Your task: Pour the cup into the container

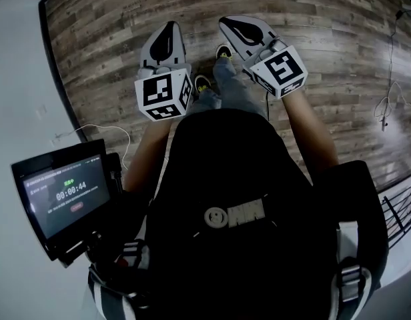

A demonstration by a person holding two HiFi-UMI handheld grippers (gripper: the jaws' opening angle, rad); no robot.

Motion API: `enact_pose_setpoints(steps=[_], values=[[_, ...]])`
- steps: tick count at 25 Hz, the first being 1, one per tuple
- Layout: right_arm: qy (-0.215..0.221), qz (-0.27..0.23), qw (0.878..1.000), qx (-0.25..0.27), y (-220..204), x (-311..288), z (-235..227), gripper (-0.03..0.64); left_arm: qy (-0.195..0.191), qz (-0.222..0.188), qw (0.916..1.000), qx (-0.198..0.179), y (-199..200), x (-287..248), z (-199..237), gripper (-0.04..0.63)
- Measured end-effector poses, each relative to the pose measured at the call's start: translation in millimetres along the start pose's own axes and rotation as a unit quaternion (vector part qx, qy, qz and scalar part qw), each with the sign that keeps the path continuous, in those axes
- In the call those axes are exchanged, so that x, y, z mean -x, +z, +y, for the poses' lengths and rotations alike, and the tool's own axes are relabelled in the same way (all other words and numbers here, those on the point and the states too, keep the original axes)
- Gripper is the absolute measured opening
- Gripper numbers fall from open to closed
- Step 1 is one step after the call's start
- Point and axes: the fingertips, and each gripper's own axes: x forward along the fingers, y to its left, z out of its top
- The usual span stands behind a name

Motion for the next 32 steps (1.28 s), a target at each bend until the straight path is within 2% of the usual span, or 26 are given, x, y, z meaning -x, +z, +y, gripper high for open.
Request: enact_pose_setpoints(steps=[6,12,24,32], values=[[-0.021,0.008,1.0,0.021,-12,8,87,0.008,-0.015,-0.024,0.9995,0.011,-28,75,26,0.0],[-0.024,0.019,0.997,0.072,-35,61,145,0.008,-0.02,-0.031,0.9993,0.011,-57,136,-4,0.0],[-0.012,-0.013,0.998,0.066,-49,123,184,0.008,0.008,-0.054,0.9985,-0.001,-71,204,-49,0.0],[-0.016,-0.06,0.997,0.051,-62,210,213,0.008,0.013,-0.058,0.9982,-0.014,-101,260,-135,0.0]])
